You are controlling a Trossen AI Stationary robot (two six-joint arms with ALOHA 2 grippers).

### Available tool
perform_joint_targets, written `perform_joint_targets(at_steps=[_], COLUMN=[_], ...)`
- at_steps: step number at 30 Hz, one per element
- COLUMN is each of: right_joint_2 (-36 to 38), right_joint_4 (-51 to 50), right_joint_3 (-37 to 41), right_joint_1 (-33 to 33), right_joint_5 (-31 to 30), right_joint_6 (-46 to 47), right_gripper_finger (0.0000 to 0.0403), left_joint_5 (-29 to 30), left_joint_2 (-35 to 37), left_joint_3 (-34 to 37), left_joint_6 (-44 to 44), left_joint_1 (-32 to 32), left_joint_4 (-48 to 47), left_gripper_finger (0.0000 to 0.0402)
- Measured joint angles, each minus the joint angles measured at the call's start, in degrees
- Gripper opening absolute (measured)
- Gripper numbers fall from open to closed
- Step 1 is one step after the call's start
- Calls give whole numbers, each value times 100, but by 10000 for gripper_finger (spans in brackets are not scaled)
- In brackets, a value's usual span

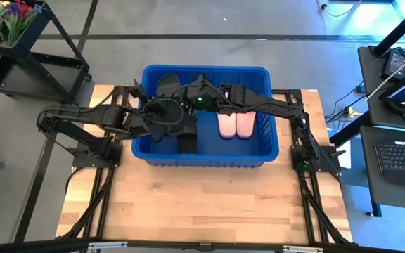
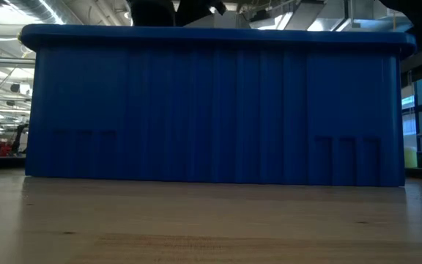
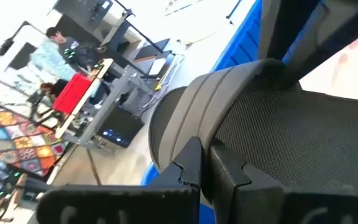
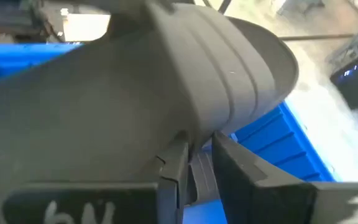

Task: Pick and place slides into bin
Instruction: Put the black slide into the blue bin

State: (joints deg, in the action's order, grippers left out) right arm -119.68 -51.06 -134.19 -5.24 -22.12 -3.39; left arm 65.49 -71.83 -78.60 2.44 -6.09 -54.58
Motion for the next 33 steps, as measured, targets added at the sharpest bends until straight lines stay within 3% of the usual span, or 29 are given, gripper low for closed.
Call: perform_joint_targets(at_steps=[6,12,18,24,33], right_joint_2=[4,10,167,341,367], right_joint_4=[-93,-267,-1679,-2320,-2069], right_joint_3=[0,0,9,9,35], right_joint_1=[178,183,132,-61,-465], right_joint_5=[4,-5,-14,-71,-64], right_joint_6=[-519,-638,-591,-283,-9], right_gripper_finger=[112,213,280,293,293], left_joint_5=[-43,-184,-692,-1445,-1574], left_joint_2=[257,262,260,260,291], left_joint_3=[-1,-9,-9,181,1376], left_joint_6=[-369,-602,-570,-138,-106], left_joint_1=[12,145,467,792,1016], left_joint_4=[-10,-27,-145,-555,-115], left_gripper_finger=[3,2,2,2,2])
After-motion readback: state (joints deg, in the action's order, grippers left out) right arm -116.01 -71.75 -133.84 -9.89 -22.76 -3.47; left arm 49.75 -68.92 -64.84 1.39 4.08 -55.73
